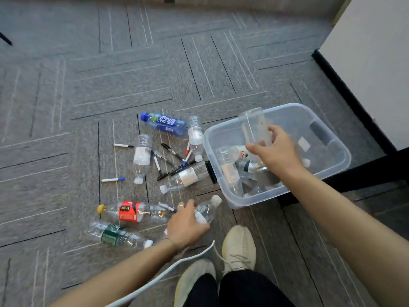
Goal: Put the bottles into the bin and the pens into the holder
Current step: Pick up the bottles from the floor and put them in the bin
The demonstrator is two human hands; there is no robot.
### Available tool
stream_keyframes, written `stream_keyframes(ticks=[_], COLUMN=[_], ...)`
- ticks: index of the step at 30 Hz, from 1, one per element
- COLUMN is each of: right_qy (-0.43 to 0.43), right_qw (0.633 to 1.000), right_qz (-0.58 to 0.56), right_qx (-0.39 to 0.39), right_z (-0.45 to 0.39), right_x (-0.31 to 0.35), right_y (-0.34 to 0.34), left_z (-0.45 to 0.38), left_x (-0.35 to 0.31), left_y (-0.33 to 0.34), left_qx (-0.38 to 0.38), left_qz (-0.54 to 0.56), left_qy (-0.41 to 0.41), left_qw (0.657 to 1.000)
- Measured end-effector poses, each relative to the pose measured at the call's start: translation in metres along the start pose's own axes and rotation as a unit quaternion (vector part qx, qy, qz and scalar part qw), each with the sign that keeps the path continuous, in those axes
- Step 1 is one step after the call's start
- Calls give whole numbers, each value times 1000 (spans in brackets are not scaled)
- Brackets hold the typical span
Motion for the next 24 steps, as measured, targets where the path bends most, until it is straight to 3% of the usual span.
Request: stream_keyframes(ticks=[5, 9, 13, 18, 24], right_qy=[46, 38, 20, 17, -24], right_qw=[995, 992, 990, 992, 997], right_qz=[-42, -59, -69, -68, -39], right_qx=[-74, -105, -120, -106, -59], right_z=[-17, -12, 4, 27, 59], right_x=[-2, 7, 8, 0, 13], right_y=[-15, -38, -62, -77, -51], left_z=[22, 20, -5, -30, 5], left_x=[3, -50, -136, -212, -145], left_y=[-94, -143, -131, -103, -125], left_qx=[-61, -100, -53, 0, -69], left_qz=[58, 134, 276, 366, 337], left_qy=[-9, 34, 54, 28, 13], left_qw=[996, 985, 958, 930, 939])
Point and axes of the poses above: each hand's wrist, its own z-axis away from the middle knuckle, its own y-axis out of the palm, x = y × z, the point moved 9 cm from there along -z, towards the middle knuckle, and after that the axes turned 4 degrees about y, right-handed, at the moved point
